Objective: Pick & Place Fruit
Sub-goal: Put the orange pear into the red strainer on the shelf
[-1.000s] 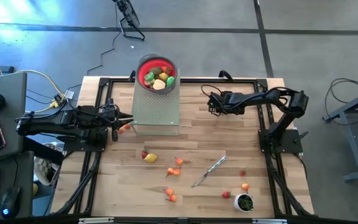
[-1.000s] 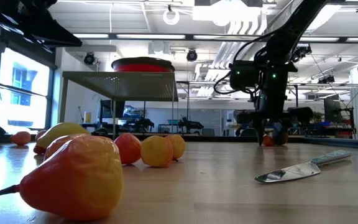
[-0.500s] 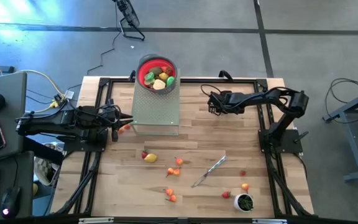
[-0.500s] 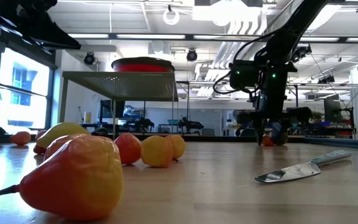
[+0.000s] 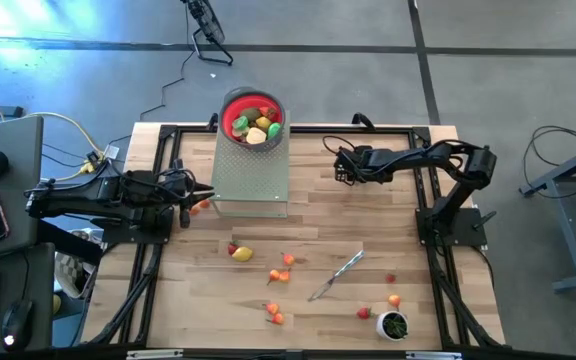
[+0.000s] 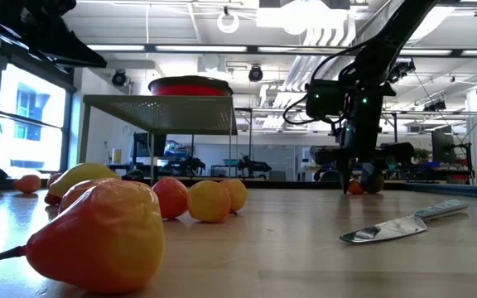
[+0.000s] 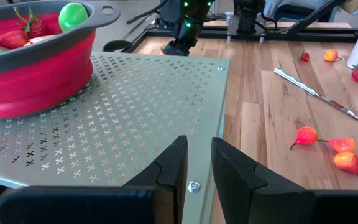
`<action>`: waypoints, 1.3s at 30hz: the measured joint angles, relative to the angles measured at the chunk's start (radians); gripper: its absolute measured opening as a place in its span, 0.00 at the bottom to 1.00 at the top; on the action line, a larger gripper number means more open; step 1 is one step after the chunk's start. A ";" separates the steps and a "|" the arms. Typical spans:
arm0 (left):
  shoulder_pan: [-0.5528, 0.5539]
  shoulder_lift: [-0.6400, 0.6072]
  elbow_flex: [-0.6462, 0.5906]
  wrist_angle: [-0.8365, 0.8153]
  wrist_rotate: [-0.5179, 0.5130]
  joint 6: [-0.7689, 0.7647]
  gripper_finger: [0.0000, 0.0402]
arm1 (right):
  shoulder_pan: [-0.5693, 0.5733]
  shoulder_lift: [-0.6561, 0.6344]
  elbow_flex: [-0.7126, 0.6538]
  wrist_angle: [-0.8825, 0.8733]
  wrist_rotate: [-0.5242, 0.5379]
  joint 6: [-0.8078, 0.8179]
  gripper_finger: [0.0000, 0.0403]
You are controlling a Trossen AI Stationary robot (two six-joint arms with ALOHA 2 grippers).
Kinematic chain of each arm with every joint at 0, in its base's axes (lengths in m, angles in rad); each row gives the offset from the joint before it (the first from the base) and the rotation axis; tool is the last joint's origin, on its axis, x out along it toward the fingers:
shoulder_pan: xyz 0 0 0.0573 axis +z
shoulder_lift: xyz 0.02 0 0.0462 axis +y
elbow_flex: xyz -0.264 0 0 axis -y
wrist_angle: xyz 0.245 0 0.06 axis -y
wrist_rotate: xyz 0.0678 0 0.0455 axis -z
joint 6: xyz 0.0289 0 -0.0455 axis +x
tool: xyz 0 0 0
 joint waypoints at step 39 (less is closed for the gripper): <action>0.000 0.000 0.000 0.006 -0.025 0.000 0.17 | 0.062 -0.006 0.000 0.169 -0.134 -0.199 0.36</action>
